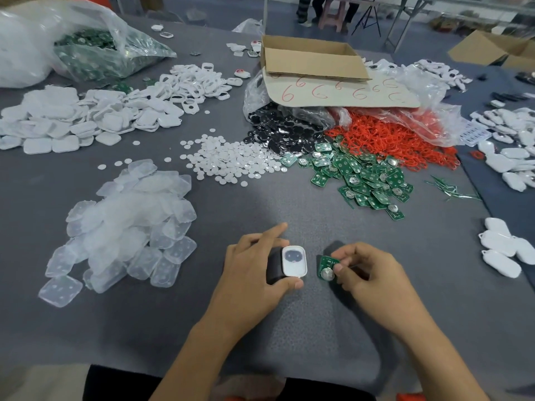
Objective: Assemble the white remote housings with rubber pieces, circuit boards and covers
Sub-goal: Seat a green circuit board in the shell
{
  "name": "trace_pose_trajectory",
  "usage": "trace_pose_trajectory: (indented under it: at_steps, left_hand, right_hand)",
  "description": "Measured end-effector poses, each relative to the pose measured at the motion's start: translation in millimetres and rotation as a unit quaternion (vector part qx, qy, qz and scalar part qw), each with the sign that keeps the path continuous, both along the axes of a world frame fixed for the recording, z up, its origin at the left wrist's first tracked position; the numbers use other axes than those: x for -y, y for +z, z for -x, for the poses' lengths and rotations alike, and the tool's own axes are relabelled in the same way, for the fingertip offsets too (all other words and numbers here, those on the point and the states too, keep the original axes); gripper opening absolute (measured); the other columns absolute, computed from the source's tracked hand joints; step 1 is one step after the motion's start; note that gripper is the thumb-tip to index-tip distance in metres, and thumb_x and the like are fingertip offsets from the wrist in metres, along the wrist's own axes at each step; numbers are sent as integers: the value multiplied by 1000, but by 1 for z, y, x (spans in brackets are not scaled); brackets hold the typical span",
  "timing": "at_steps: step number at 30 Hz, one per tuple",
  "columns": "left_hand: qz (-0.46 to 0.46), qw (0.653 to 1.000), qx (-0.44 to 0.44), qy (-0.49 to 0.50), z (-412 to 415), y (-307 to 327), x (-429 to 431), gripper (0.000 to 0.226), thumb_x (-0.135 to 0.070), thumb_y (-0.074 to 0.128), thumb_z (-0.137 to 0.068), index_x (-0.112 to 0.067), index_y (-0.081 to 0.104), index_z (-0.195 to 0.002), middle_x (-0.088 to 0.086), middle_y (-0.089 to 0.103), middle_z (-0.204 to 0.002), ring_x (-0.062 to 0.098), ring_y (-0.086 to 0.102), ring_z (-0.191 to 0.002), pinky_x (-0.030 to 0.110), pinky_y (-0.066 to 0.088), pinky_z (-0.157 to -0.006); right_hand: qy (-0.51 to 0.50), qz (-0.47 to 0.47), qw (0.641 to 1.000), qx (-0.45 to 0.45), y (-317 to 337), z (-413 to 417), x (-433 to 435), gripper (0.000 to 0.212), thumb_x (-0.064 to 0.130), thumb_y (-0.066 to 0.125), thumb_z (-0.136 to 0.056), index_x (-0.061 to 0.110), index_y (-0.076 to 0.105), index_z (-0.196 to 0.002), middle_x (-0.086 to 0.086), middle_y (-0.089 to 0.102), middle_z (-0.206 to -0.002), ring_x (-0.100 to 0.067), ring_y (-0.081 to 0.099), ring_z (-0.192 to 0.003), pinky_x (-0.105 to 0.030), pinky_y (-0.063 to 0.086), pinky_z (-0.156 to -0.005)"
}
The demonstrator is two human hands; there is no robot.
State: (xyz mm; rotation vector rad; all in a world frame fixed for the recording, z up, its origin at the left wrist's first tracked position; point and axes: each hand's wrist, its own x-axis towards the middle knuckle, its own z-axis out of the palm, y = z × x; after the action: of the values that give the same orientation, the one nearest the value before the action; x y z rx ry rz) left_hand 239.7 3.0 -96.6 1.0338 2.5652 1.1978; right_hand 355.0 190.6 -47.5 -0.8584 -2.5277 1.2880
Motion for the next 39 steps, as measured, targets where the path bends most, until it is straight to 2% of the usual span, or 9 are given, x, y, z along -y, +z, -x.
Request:
trace_pose_trajectory:
  at_steps: [2,6,8,12,17,25,29,32,39]
  left_hand:
    - [1,1000,-4,0,0,0,0,90,-60,79,-70,-51,33,-146,-35,55,-126,-2,37,-131,4,8,-104]
    - [3,1000,-2,4,0,-1,-1,90,-61,79,-69,-50,34,-146,-35,56,-126,0,38,-130,8,13,-106]
    - [5,1000,1,4,0,-2,-1,90,-60,80,-69,-50,34,-146,-34,57,-126,0,39,-130,11,16,-107]
    - [3,1000,-4,2,1,-2,-1,91,-60,81,-69,-47,36,-146,-33,58,-126,0,40,-130,15,18,-107]
    - [0,1000,4,2,1,-3,-1,90,-61,79,-68,-50,34,-145,-34,57,-127,1,40,-131,20,22,-109]
    - [7,1000,10,4,3,-5,-2,89,-69,74,-66,-55,32,-144,-36,55,-127,6,41,-130,24,27,-108]
    - [1,1000,9,8,1,-6,-1,88,-70,73,-66,-55,32,-143,-36,55,-125,5,41,-130,17,23,-106]
    - [-6,1000,3,9,1,-5,-2,86,-68,73,-67,-53,35,-142,-35,57,-123,2,42,-129,19,23,-107]
    - [-14,1000,8,16,1,-5,-2,87,-66,76,-65,-49,40,-142,-35,57,-120,-1,41,-127,6,15,-105]
  right_hand:
    - [4,36,999,-18,-1,1,-1,22,5,71,-88,26,72,-84,4,69,-73,-18,66,-68,-45,56,-78]
    - [18,127,988,-88,2,10,5,24,-4,67,-89,17,75,-83,0,65,-64,-12,61,-59,-24,52,-64]
    - [37,133,986,-94,4,19,10,24,-4,67,-89,18,76,-83,-6,67,-67,-13,62,-61,-27,54,-64]
    - [53,85,993,-63,0,36,19,24,1,71,-88,23,78,-87,-3,69,-74,-14,63,-64,-42,56,-74]
    - [38,37,997,-48,-10,40,21,24,8,74,-87,31,78,-86,16,66,-69,-2,65,-67,-24,52,-73]
    - [37,-2,998,-55,-16,37,27,21,11,74,-86,32,77,-91,15,68,-72,0,64,-66,-8,45,-64]
    - [75,-80,991,-81,-15,32,27,26,13,77,-83,36,75,-95,13,66,-79,-3,63,-76,-5,43,-69]
    - [120,-130,980,-90,-13,27,25,29,21,83,-79,35,74,-102,18,62,-86,0,62,-80,-2,39,-72]
    - [139,-175,970,-97,-14,23,26,31,19,84,-78,31,75,-106,18,66,-92,2,61,-81,-6,43,-76]
